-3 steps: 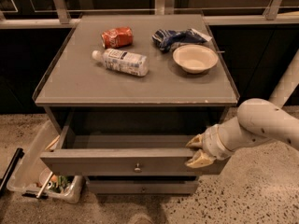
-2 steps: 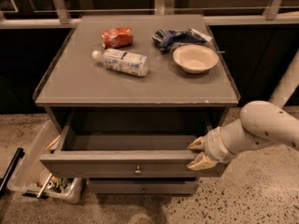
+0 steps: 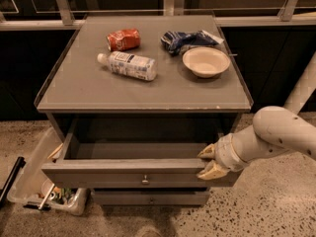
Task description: Open top drawer
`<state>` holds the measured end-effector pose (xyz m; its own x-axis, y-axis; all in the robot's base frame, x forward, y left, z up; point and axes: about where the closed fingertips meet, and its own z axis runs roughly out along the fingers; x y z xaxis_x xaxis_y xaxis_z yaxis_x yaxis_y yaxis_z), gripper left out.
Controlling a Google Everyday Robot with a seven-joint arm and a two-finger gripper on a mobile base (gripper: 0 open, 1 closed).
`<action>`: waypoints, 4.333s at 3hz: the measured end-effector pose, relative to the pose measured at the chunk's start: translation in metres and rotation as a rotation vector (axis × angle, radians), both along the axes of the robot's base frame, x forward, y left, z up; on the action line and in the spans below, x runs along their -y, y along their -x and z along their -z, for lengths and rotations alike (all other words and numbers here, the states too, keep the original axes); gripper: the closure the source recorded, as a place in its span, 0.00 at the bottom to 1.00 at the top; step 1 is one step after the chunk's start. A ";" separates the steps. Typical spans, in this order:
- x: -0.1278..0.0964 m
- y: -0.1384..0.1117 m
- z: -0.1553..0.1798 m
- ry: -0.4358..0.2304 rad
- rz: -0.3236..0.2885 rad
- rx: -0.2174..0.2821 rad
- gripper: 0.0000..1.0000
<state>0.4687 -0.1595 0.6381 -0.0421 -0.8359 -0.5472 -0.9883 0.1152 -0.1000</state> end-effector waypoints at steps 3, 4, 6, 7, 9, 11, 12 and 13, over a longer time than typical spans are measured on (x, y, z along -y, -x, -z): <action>0.003 0.047 0.008 0.005 -0.025 0.023 0.15; 0.004 0.061 0.008 0.001 -0.027 0.027 0.38; 0.004 0.060 -0.004 0.001 -0.027 0.027 0.85; 0.005 0.060 -0.005 0.001 -0.027 0.027 1.00; 0.012 0.090 0.004 -0.001 -0.024 0.021 0.81; 0.012 0.090 0.004 -0.003 -0.025 0.019 0.35; 0.016 0.102 0.007 -0.019 -0.037 0.011 0.12; 0.016 0.102 0.007 -0.020 -0.037 0.011 0.16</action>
Offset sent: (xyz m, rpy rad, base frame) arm -0.0166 0.0010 -0.0055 -0.0288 -0.0187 0.0278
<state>0.3662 -0.1755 0.6310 -0.0055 -0.8259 -0.5637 -0.9907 0.0811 -0.1091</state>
